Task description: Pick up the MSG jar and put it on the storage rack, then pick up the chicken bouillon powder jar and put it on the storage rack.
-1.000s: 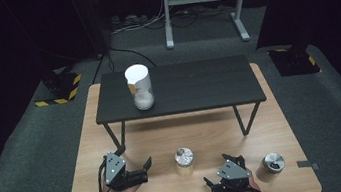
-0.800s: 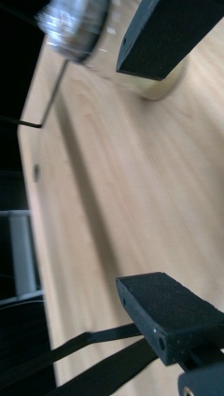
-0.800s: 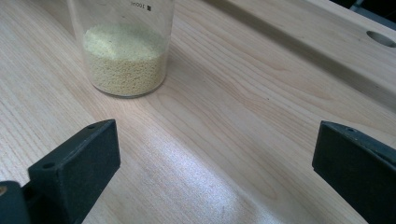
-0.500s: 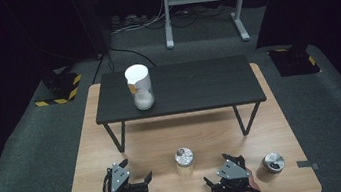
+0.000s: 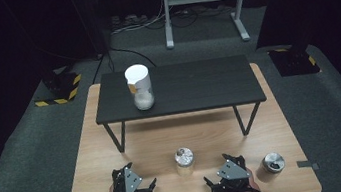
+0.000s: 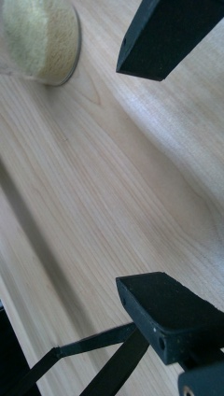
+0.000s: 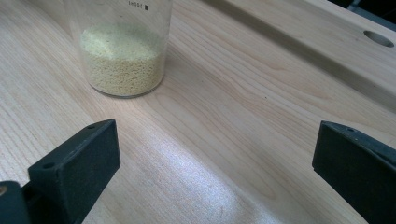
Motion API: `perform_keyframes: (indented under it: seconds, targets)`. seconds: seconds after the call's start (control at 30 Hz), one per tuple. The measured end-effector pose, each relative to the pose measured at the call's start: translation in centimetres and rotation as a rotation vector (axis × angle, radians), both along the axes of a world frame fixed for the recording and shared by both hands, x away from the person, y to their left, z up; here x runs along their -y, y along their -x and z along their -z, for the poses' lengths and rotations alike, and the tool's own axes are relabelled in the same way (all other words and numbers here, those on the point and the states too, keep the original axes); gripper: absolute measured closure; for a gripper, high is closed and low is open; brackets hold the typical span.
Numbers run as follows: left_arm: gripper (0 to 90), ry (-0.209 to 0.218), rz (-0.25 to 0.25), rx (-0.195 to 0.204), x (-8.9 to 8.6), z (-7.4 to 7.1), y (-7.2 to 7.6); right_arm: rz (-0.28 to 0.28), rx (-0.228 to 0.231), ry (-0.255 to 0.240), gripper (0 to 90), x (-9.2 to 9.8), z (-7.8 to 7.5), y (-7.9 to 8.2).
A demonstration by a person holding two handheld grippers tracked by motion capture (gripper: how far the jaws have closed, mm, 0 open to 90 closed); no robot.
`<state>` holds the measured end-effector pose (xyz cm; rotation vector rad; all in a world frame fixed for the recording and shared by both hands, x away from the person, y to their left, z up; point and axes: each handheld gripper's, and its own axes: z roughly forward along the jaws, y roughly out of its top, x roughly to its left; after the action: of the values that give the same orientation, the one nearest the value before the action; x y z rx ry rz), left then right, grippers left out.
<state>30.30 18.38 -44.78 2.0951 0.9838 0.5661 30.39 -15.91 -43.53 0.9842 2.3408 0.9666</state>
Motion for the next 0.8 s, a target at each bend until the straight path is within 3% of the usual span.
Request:
perform_keyframes:
  seconds: [0.3, 0.47, 0.8]
  targets:
    - [1.4, 0.021, 0.008, -0.004, -0.20, -0.03, 0.03, 0.016, -0.004, -0.027, 0.2, 0.26, -0.08, -0.04]
    - [1.3, 0.058, 0.004, -0.004, -0.58, -0.08, 0.02, 0.009, -0.006, -0.016, 0.3, 0.12, -0.05, -0.04]
    - [1.1, 0.052, 0.005, -0.012, -0.47, -0.05, -0.05, -0.008, 0.017, -0.055, 0.3, 0.17, -0.77, 0.27]
